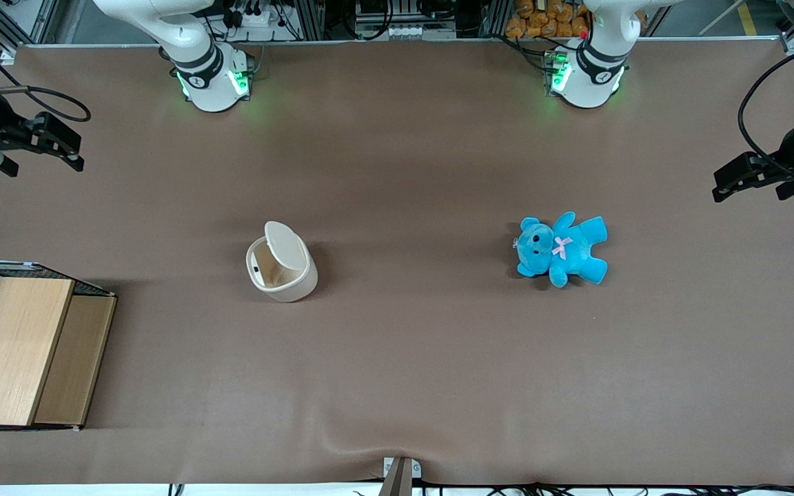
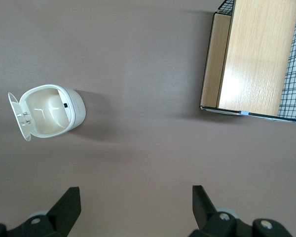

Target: Open trash can with right arm

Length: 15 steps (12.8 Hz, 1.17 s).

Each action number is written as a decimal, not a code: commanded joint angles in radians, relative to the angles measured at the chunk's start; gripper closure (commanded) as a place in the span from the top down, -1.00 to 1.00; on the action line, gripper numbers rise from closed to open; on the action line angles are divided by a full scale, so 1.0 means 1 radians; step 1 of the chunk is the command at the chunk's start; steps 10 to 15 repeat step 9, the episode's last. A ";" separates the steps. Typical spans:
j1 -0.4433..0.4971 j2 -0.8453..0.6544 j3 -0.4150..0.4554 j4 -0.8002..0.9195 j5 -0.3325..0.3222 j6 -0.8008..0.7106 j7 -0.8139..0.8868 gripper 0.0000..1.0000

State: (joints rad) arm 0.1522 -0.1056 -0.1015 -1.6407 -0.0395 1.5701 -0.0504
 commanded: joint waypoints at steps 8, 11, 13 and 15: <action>0.012 -0.014 -0.046 0.024 0.093 -0.047 -0.012 1.00; 0.012 -0.016 -0.046 0.024 0.092 -0.047 -0.012 1.00; 0.012 -0.016 -0.046 0.024 0.092 -0.047 -0.012 1.00; 0.012 -0.016 -0.046 0.024 0.092 -0.047 -0.012 1.00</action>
